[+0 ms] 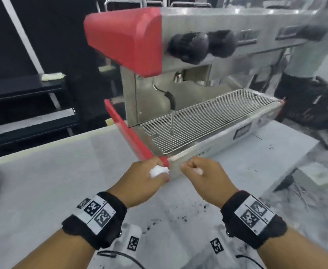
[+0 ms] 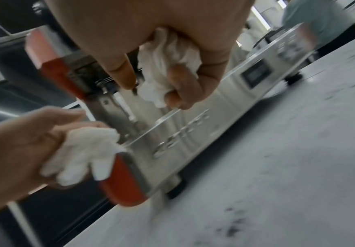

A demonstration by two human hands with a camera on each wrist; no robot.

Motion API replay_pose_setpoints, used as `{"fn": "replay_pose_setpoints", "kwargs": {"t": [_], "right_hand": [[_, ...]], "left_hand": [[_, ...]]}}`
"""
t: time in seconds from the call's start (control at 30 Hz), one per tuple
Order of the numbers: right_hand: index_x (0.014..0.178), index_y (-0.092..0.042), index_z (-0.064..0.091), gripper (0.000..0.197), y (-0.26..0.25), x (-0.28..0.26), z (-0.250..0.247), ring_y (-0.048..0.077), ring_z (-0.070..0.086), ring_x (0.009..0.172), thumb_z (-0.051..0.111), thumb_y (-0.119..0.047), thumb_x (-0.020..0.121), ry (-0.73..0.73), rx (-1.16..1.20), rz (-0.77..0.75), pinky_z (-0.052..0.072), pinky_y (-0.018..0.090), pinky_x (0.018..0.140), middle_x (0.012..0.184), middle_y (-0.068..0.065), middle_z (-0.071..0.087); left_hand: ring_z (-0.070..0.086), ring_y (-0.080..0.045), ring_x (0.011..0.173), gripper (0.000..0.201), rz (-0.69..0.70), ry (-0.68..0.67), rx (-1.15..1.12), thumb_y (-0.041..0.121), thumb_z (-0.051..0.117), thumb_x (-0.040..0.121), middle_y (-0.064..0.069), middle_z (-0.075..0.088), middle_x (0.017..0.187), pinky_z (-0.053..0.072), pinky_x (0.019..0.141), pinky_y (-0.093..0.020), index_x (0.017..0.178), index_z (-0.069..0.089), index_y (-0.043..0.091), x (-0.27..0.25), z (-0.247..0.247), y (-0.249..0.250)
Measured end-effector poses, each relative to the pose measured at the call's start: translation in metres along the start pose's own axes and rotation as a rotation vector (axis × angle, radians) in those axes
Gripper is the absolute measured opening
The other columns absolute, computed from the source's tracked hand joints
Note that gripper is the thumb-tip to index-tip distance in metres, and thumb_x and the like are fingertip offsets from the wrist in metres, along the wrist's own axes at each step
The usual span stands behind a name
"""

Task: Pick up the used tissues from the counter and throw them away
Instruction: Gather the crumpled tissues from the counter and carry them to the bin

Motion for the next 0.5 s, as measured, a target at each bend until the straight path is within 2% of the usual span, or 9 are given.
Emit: {"fn": "replay_pose_setpoints", "kwargs": {"t": [0.07, 0.1, 0.17, 0.2, 0.27, 0.33, 0.37, 0.43, 0.5], "right_hand": [[0.065, -0.023, 0.048, 0.031, 0.037, -0.015, -0.035, 0.003, 0.047, 0.061, 0.058, -0.027, 0.094, 0.015, 0.061, 0.1, 0.036, 0.013, 0.059, 0.064, -0.013, 0.054], [0.07, -0.022, 0.052, 0.024, 0.055, -0.024, -0.051, 0.004, 0.048, 0.062, 0.057, -0.025, 0.093, 0.015, 0.088, 0.153, 0.038, 0.015, 0.06, 0.069, -0.01, 0.058], [0.081, -0.02, 0.054, 0.011, 0.093, -0.041, -0.084, 0.013, 0.049, 0.066, 0.054, -0.023, 0.092, 0.024, 0.116, 0.254, 0.042, 0.026, 0.062, 0.079, -0.002, 0.06], [0.085, -0.019, 0.053, 0.007, 0.111, -0.051, -0.1, 0.016, 0.047, 0.065, 0.051, -0.024, 0.091, 0.029, 0.131, 0.292, 0.04, 0.028, 0.059, 0.081, 0.002, 0.059], [0.09, -0.02, 0.048, 0.011, 0.14, -0.067, -0.135, 0.016, 0.04, 0.06, 0.045, -0.029, 0.084, 0.042, 0.183, 0.338, 0.037, 0.028, 0.056, 0.08, 0.007, 0.054], [0.092, -0.021, 0.042, 0.01, 0.168, -0.083, -0.171, 0.016, 0.037, 0.06, 0.042, -0.024, 0.082, 0.055, 0.203, 0.363, 0.037, 0.03, 0.056, 0.078, 0.006, 0.047], [0.092, -0.021, 0.039, 0.01, 0.181, -0.091, -0.191, 0.016, 0.036, 0.061, 0.043, -0.018, 0.083, 0.068, 0.207, 0.373, 0.036, 0.031, 0.056, 0.078, 0.004, 0.045], [0.091, -0.025, 0.035, 0.021, 0.207, -0.106, -0.229, 0.017, 0.037, 0.064, 0.045, -0.014, 0.075, 0.102, 0.235, 0.399, 0.035, 0.031, 0.058, 0.081, 0.004, 0.042], [0.09, -0.028, 0.03, 0.028, 0.234, -0.119, -0.266, 0.016, 0.039, 0.065, 0.043, -0.01, 0.073, 0.126, 0.218, 0.4, 0.037, 0.029, 0.058, 0.086, 0.005, 0.041]], "left_hand": [[0.055, -0.012, 0.075, 0.02, 0.092, -0.023, 0.111, 0.049, 0.04, 0.086, 0.008, 0.06, 0.08, 0.046, 0.065, -0.034, 0.081, 0.053, 0.035, 0.009, 0.019, 0.035], [0.051, -0.014, 0.07, 0.023, 0.138, -0.03, 0.163, 0.045, 0.033, 0.087, 0.006, 0.055, 0.076, 0.041, 0.061, -0.036, 0.079, 0.05, 0.033, 0.013, 0.025, 0.053], [0.044, -0.018, 0.062, 0.028, 0.197, -0.012, 0.132, 0.031, 0.03, 0.089, -0.001, 0.048, 0.067, 0.035, 0.056, -0.039, 0.072, 0.047, 0.019, 0.02, 0.035, 0.092], [0.043, -0.018, 0.06, 0.029, 0.2, 0.011, 0.076, 0.028, 0.031, 0.09, -0.003, 0.047, 0.064, 0.034, 0.056, -0.037, 0.068, 0.046, 0.015, 0.024, 0.042, 0.11], [0.045, -0.016, 0.062, 0.03, 0.246, 0.037, 0.047, 0.022, 0.034, 0.094, -0.003, 0.048, 0.064, 0.032, 0.056, -0.032, 0.069, 0.048, 0.012, 0.037, 0.067, 0.151], [0.047, -0.015, 0.065, 0.029, 0.263, 0.028, 0.083, 0.021, 0.035, 0.096, -0.002, 0.05, 0.068, 0.033, 0.058, -0.031, 0.073, 0.051, 0.013, 0.053, 0.106, 0.188], [0.048, -0.016, 0.066, 0.029, 0.254, 0.028, 0.075, 0.024, 0.035, 0.095, -0.003, 0.052, 0.068, 0.036, 0.06, -0.033, 0.073, 0.051, 0.014, 0.062, 0.126, 0.205], [0.048, -0.019, 0.067, 0.029, 0.254, 0.018, 0.059, 0.027, 0.033, 0.093, -0.004, 0.052, 0.067, 0.038, 0.062, -0.04, 0.072, 0.048, 0.015, 0.081, 0.169, 0.237], [0.049, -0.021, 0.067, 0.028, 0.26, -0.019, 0.032, 0.026, 0.033, 0.094, -0.003, 0.052, 0.067, 0.038, 0.062, -0.041, 0.072, 0.047, 0.016, 0.097, 0.211, 0.268]]}}
Point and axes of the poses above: each hand's wrist, its own x-axis towards the middle knuckle, its own z-axis out of the palm, y = z × x, the point moved 6 cm from there along x, towards the middle knuckle
